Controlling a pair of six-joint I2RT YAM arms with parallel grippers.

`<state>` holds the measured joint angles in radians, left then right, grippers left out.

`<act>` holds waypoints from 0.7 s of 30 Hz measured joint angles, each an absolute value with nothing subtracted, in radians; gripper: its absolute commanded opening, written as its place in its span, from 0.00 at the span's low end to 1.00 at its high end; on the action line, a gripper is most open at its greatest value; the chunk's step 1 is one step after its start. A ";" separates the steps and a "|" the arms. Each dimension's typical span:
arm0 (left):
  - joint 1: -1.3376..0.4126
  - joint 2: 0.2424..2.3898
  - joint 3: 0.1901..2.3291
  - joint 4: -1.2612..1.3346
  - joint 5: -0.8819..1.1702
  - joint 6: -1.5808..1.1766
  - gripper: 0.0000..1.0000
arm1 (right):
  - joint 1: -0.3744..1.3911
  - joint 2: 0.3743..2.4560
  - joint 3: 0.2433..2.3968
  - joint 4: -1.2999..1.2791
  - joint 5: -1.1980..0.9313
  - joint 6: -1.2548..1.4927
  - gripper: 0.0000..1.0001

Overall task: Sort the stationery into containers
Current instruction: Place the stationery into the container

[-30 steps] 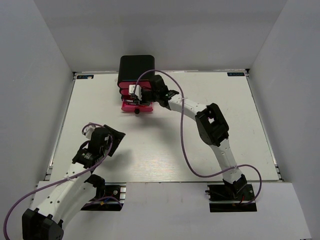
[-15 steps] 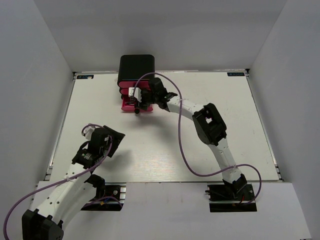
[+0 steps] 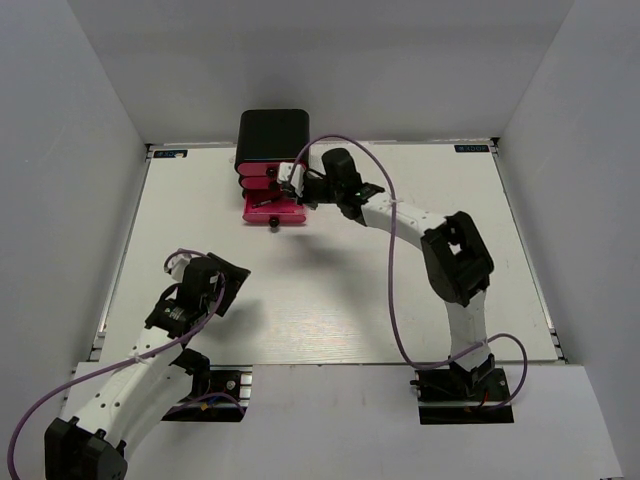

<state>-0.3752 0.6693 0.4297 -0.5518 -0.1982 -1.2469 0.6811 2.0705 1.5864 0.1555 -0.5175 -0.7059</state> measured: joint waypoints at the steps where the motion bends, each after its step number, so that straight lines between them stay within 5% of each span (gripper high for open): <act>1: -0.375 0.669 0.425 -0.550 -0.198 -1.247 0.82 | 0.677 2.043 1.564 0.162 -0.523 -0.703 0.06; 3: -0.375 0.670 0.420 -0.546 -0.196 -1.247 0.82 | 0.669 1.995 1.529 0.166 -0.531 -0.694 0.00; 21: -0.376 0.669 0.419 -0.538 -0.194 -1.247 0.82 | 0.622 2.065 1.501 0.000 -0.516 -0.765 0.00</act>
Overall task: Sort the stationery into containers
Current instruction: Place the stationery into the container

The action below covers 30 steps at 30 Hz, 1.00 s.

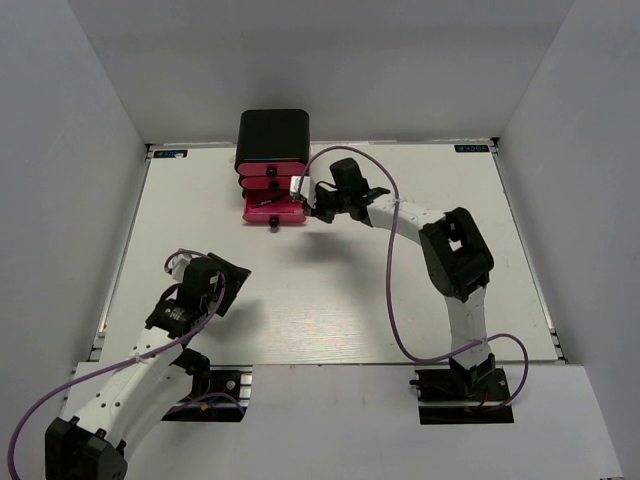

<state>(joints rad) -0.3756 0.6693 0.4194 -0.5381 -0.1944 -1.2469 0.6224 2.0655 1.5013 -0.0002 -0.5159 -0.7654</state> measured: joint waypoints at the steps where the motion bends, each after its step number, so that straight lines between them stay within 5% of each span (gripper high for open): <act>1: -0.376 0.669 0.419 -0.538 -0.194 -1.247 0.82 | 0.622 2.077 1.510 -0.010 -0.510 -0.772 0.00; 30: -0.376 0.670 0.419 -0.538 -0.194 -1.247 0.82 | 0.623 2.203 1.634 -0.052 -0.402 -0.805 0.00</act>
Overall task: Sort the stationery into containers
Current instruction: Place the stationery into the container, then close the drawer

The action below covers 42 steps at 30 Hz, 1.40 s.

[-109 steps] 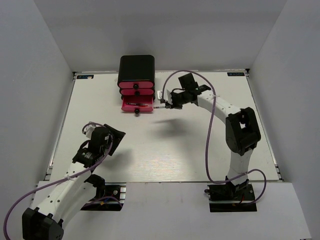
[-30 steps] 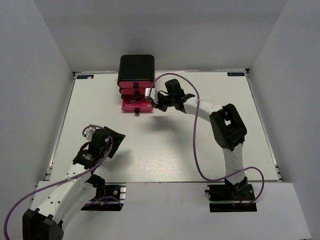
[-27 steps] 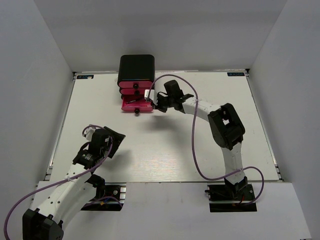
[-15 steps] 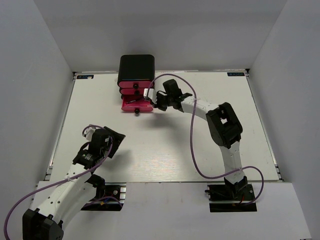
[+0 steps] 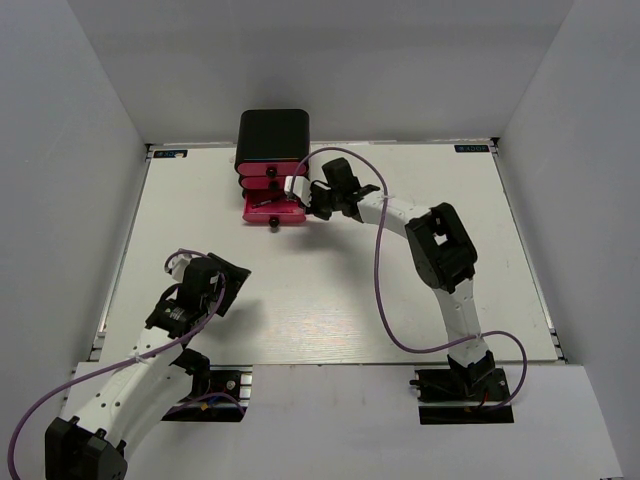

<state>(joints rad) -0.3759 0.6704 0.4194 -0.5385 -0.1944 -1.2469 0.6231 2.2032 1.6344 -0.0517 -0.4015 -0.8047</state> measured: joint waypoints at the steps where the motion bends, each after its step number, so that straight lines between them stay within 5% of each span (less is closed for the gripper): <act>1: -0.376 0.670 0.419 -0.538 -0.194 -1.247 0.82 | 0.623 2.206 1.639 -0.052 -0.401 -0.805 0.00; 26: -0.376 0.835 0.413 -0.355 -0.130 -1.248 0.82 | 0.619 2.202 1.621 -0.024 -0.393 -0.807 0.00; 29: -0.376 0.907 0.407 -0.247 -0.113 -1.263 0.82 | 0.612 2.147 1.542 0.010 -0.384 -0.767 0.30; 33: -0.376 1.083 0.401 -0.065 -0.093 -1.298 0.66 | 0.587 2.012 1.399 0.059 -0.366 -0.727 0.39; 36: -0.376 1.248 0.413 0.069 -0.086 -1.325 0.35 | 0.562 1.899 1.308 0.084 -0.366 -0.701 0.30; 37: -0.376 1.305 0.424 0.104 -0.081 -1.332 0.08 | 0.552 1.863 1.280 0.091 -0.367 -0.690 0.23; 38: -0.375 1.363 0.439 0.139 -0.078 -1.338 0.00 | 0.543 1.827 1.251 0.100 -0.369 -0.682 0.20; 42: -0.375 1.555 0.512 0.265 -0.061 -1.363 0.00 | 0.509 1.720 1.160 0.116 -0.377 -0.653 0.16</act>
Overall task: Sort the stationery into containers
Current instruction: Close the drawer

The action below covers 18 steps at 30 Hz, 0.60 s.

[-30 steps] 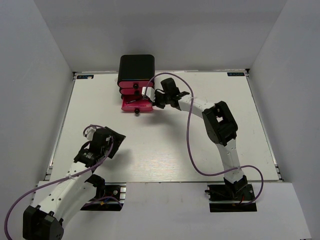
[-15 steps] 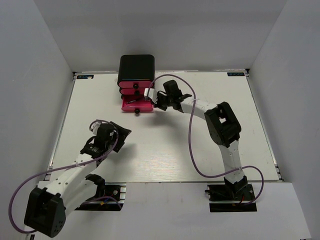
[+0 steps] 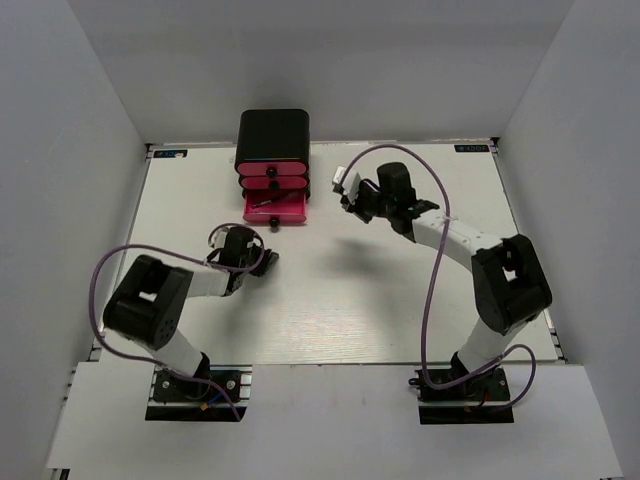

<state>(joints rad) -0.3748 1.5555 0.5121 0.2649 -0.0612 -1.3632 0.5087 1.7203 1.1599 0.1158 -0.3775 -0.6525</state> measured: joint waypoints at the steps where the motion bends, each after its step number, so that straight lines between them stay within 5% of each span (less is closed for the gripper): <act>1: -0.375 1.592 0.531 0.290 -0.057 -1.373 0.01 | 0.501 1.697 1.132 0.115 -0.380 -0.649 0.16; 18: -0.374 1.898 0.750 0.501 -0.069 -1.547 0.08 | 0.424 1.574 0.964 0.108 -0.427 -0.605 0.16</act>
<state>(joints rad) -0.3744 1.8980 0.7502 0.5011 -0.0692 -1.5471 0.4244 1.5742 0.9642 0.1078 -0.4267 -0.6052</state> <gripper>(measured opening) 0.074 0.156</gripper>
